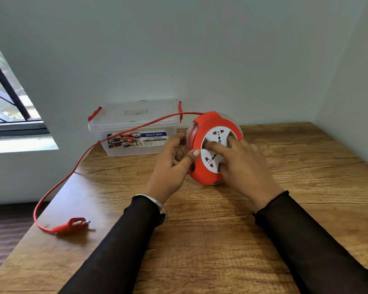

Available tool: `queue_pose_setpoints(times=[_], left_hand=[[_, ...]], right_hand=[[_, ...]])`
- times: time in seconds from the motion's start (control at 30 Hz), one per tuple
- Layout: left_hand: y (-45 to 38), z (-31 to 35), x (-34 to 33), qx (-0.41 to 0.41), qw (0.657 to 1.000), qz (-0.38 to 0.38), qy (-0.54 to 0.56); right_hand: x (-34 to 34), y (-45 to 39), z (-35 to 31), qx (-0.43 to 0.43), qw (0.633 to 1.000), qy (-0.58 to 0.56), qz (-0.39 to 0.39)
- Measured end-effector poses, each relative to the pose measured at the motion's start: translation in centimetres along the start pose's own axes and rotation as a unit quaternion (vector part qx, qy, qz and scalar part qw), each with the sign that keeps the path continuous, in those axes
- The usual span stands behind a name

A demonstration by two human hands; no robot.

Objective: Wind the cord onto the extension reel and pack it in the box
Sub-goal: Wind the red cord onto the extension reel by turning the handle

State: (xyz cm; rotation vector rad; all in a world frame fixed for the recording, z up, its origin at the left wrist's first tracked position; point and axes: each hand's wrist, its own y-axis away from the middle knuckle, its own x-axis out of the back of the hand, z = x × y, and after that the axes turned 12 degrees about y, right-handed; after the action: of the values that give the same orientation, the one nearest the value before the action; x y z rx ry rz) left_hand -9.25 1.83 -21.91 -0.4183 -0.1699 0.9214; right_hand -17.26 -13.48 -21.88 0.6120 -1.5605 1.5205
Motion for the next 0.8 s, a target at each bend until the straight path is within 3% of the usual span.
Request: queue_pose_setpoints(times=[0.13, 0.33, 0.37, 0.43, 0.53, 0.63, 0.8], left_hand=[[0.1, -0.6, -0.5, -0.011, 0.998, 0.020, -0.060], [0.8, -1.3, -1.9, -0.039, 0.997, 0.023, -0.061], [0.9, -1.4, -2.1, -0.044, 0.997, 0.022, -0.063], [1.0, -1.5, -2.6, -0.054, 0.995, 0.017, -0.077], [0.9, -1.7, -2.9, -0.063, 0.995, 0.013, -0.082], [0.8, -1.7, -2.6, -0.052, 0.996, 0.017, -0.076], [0.6, -2.1, -2.3, -0.058, 0.996, 0.022, -0.065]], right_hand=[[-0.1, 0.3, 0.0, -0.052, 0.998, -0.021, 0.025], [-0.6, 0.5, -0.8, -0.220, 0.947, -0.234, 0.004], [-0.6, 0.3, -0.8, -0.251, 0.920, -0.302, -0.002], [-0.6, -0.1, -0.7, -0.314, 0.828, -0.465, -0.023], [-0.2, -0.3, -0.5, -0.354, 0.728, -0.584, -0.062], [0.0, -0.4, 0.0, -0.355, 0.664, -0.653, -0.089], [-0.2, -0.5, 0.7, -0.363, 0.603, -0.701, -0.117]])
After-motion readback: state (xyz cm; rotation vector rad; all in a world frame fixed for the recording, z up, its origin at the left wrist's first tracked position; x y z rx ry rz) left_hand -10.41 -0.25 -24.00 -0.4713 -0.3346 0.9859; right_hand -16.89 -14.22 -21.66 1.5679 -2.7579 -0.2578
